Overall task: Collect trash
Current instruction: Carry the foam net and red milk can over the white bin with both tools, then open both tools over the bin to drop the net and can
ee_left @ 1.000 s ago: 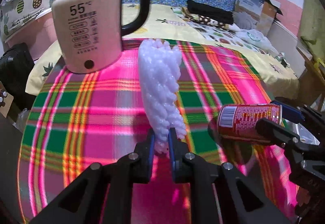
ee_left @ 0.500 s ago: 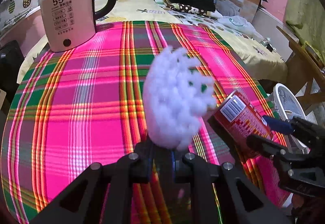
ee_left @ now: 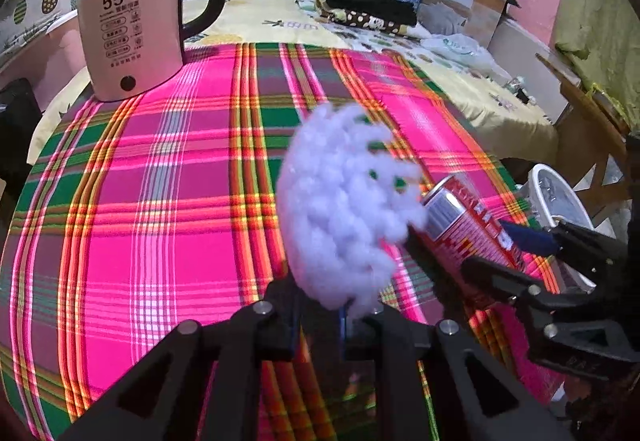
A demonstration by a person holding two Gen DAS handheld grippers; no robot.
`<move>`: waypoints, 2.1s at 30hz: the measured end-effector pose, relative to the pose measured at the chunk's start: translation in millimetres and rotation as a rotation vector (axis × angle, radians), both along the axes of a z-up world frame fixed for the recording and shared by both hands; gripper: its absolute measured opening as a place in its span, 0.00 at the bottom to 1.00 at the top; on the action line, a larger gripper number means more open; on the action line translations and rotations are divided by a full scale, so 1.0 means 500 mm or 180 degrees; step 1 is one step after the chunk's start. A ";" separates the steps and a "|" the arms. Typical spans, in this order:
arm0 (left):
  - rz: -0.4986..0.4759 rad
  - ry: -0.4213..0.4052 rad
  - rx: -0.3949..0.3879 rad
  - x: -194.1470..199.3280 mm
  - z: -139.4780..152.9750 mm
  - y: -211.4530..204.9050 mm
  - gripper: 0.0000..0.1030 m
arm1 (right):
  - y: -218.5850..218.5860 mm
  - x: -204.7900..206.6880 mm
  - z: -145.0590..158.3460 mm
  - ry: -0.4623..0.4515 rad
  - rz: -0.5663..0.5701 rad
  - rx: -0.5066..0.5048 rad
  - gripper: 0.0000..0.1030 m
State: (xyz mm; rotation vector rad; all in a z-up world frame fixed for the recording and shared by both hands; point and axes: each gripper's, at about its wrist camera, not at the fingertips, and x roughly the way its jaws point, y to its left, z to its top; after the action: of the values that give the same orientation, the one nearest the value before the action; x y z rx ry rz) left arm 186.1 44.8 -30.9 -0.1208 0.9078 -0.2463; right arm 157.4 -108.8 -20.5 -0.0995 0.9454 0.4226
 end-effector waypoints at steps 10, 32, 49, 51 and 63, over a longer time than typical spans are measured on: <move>-0.0113 -0.0216 -0.0107 -0.012 0.031 -0.005 0.13 | -0.032 -0.022 0.024 -0.0151 -0.0153 0.0083 0.51; -0.1110 -0.0351 -0.0063 0.007 0.098 -0.314 0.13 | -0.269 -0.098 0.081 -0.0508 -0.1115 0.0026 0.51; -0.2005 -0.0113 0.0099 0.002 0.067 -0.622 0.13 | -0.472 -0.146 0.058 -0.0442 -0.1840 0.0053 0.51; -0.2046 -0.0073 0.0118 0.005 0.058 -0.641 0.13 | -0.488 -0.148 0.049 -0.0401 -0.1916 0.0054 0.51; -0.2014 -0.0110 0.0005 0.010 0.054 -0.663 0.55 | -0.510 -0.166 0.048 -0.0471 -0.2015 0.0028 0.52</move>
State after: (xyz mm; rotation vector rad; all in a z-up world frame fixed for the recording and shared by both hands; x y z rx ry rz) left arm 191.3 -286.9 -3.7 0.1780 0.8922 -0.8320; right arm 74.4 -364.0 3.5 0.1738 0.7790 -0.1644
